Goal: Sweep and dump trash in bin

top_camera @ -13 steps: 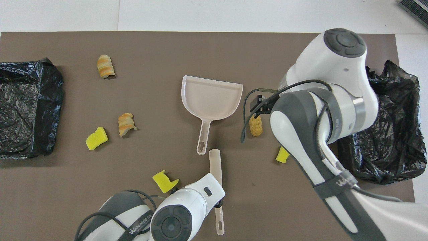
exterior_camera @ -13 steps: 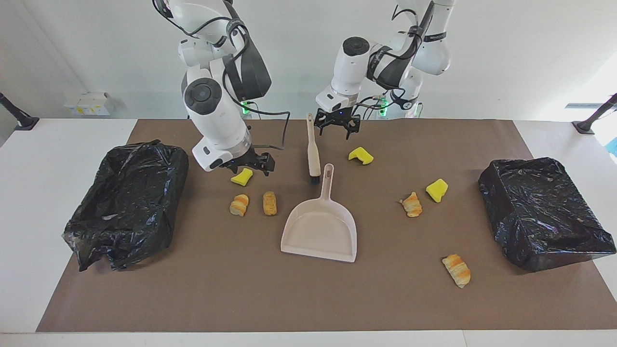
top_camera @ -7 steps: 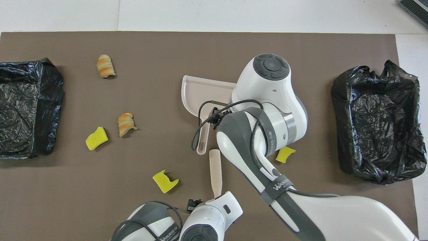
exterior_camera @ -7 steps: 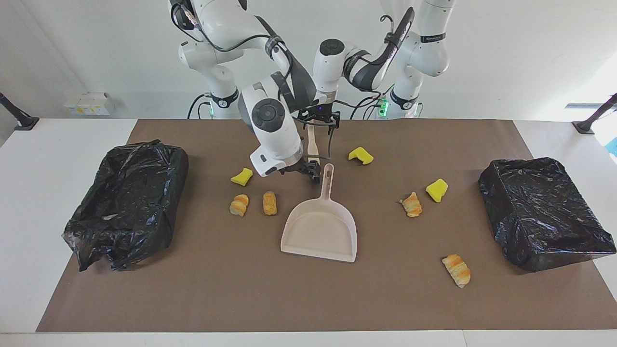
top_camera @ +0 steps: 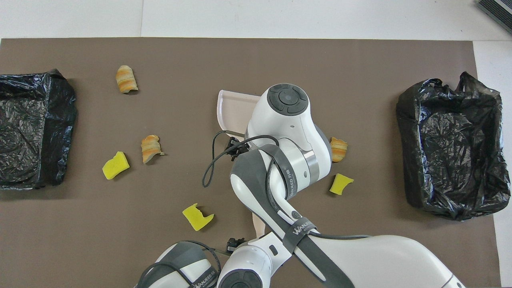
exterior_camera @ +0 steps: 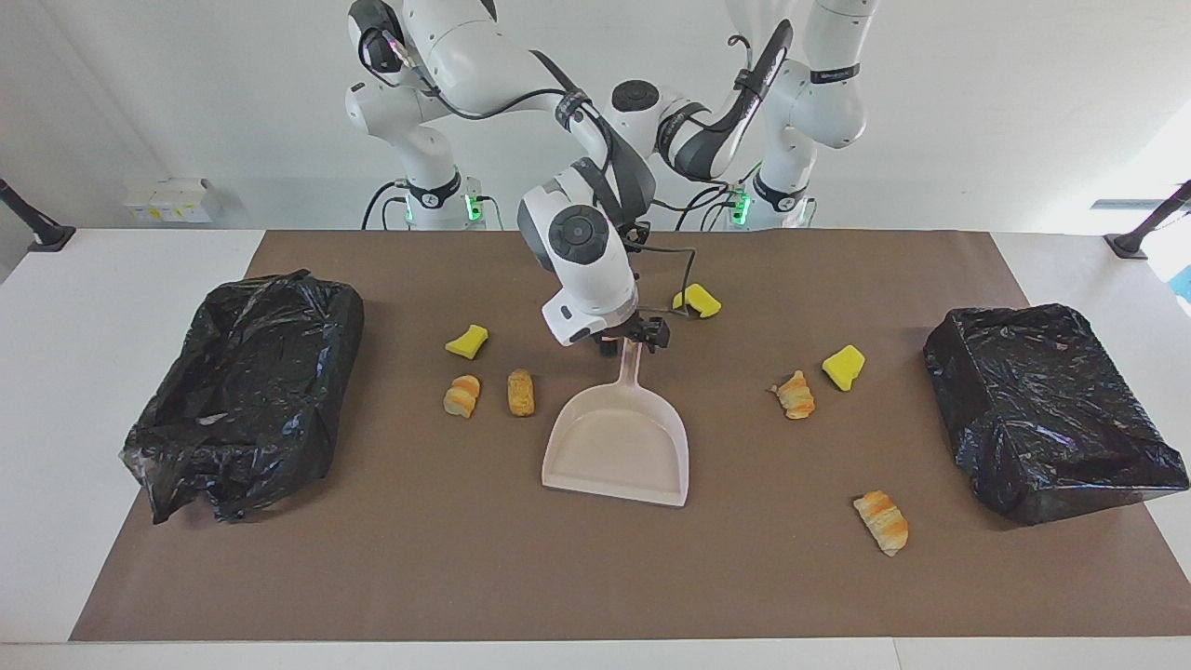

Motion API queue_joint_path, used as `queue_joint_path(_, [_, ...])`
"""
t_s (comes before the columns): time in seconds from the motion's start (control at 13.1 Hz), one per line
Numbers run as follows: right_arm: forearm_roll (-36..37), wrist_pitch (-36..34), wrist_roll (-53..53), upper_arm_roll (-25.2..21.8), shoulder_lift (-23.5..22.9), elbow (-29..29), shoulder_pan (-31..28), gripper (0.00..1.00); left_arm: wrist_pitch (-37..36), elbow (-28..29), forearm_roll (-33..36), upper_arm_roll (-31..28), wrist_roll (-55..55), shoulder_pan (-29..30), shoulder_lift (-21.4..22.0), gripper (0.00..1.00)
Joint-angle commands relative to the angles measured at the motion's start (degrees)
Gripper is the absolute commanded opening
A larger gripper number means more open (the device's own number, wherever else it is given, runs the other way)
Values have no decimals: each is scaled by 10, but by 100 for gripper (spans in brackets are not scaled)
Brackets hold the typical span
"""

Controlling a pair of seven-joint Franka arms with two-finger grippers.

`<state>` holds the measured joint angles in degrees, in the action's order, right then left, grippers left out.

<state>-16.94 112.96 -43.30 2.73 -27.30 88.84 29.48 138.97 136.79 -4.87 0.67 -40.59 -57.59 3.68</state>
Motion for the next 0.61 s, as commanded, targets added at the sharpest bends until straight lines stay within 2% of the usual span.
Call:
queue_joint_path(0.0, [-14,20,-6,2,-11,-6,-2,100,7,6,0,-9,-14,-14,4,58])
queue_joint_path(0.38, [-12,25,-5,2,-7,33,17,98,3,6,-6,-8,-16,-22,5,54])
queue_joint_path(0.54, [-12,25,-2,2,-2,43,17,83,3,6,-15,-6,-26,-27,5,53])
